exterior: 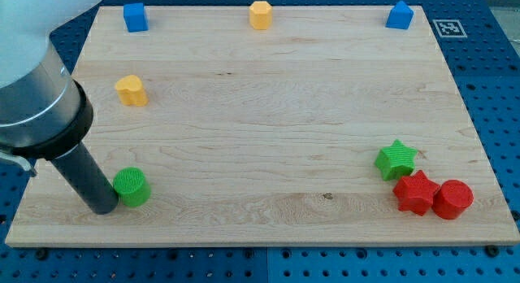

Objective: Slide green star slightly right

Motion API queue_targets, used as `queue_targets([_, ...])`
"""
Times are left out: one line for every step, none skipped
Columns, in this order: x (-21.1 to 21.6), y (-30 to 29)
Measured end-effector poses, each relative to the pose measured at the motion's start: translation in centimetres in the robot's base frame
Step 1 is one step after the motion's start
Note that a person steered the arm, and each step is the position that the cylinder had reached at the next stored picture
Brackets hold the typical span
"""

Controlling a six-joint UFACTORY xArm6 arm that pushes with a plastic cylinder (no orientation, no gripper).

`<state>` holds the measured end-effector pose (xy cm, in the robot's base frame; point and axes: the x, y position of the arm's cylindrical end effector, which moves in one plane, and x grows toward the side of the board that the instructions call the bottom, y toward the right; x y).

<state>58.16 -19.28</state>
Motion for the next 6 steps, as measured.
queue_targets([-1.0, 0.4])
queue_targets([-1.4, 1.3])
queue_targets([-1.9, 1.1])
queue_targets([-3.8, 0.5])
queue_targets([-3.9, 0.5])
queue_targets([-2.9, 0.5])
